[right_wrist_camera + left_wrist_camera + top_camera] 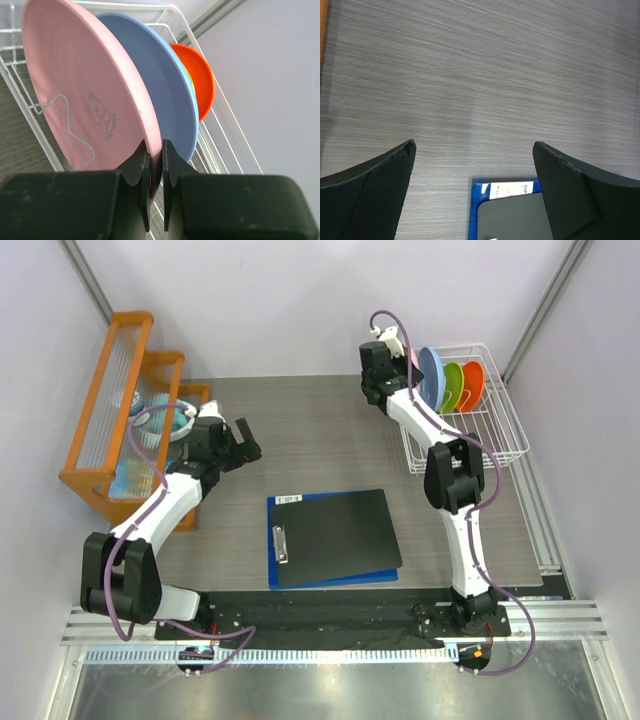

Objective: Unload the plates from the dish rack

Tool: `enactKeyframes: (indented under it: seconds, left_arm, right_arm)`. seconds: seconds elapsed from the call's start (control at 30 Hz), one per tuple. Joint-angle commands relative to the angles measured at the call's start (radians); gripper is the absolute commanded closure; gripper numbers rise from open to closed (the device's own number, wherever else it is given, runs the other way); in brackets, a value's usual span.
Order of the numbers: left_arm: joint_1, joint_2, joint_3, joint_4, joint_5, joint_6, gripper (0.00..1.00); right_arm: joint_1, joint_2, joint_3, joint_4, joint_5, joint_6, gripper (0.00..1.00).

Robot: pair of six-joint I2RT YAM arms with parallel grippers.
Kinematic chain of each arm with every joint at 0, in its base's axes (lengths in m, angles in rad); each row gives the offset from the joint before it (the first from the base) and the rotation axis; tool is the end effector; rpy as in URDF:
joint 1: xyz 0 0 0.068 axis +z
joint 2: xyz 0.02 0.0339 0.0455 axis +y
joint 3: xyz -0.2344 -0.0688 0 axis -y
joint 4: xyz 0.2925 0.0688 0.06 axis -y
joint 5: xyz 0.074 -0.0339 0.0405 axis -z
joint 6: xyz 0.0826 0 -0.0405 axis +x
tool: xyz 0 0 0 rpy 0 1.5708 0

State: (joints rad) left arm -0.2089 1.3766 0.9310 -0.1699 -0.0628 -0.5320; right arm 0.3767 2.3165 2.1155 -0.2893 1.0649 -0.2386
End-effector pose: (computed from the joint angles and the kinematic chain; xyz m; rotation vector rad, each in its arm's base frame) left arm 0.3848 -0.0763 0.1812 -0.3903 2.1718 -0.3489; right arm 0.5643 0.1455 0.2324 0.0615 1.9176 -0.9884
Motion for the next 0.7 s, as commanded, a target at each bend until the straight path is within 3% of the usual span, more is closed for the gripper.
enactKeyframes:
  seconds: [0.0, 0.4, 0.53, 0.6, 0.63, 0.67]
  left_arm:
    - [-0.003, -0.008, 0.040, -0.016, -0.029, 0.015, 0.00]
    - [-0.003, -0.059, -0.012, 0.036, 0.053, -0.011, 0.01]
    - [-0.004, -0.076, -0.020, 0.066, 0.133, -0.029, 0.00]
    - [-0.003, -0.093, -0.040, 0.111, 0.181, -0.043, 0.01]
    - [-0.003, -0.100, -0.049, 0.133, 0.195, -0.051, 0.01]
    - [-0.003, -0.117, -0.060, 0.154, 0.227, -0.062, 0.00]
  right_arm:
    - [0.030, -0.101, -0.009, 0.248, 0.130, -0.128, 0.99]
    - [0.076, -0.337, -0.169, 0.408, 0.193, -0.206, 0.99]
    - [0.105, -0.419, -0.209, 0.322, 0.191, -0.150, 0.99]
    - [0.117, -0.468, -0.253, 0.245, 0.138, -0.029, 0.99]
    - [0.125, -0.509, -0.259, 0.114, 0.100, 0.034, 0.99]
    - [0.125, -0.529, -0.264, 0.040, -0.018, 0.167, 0.99]
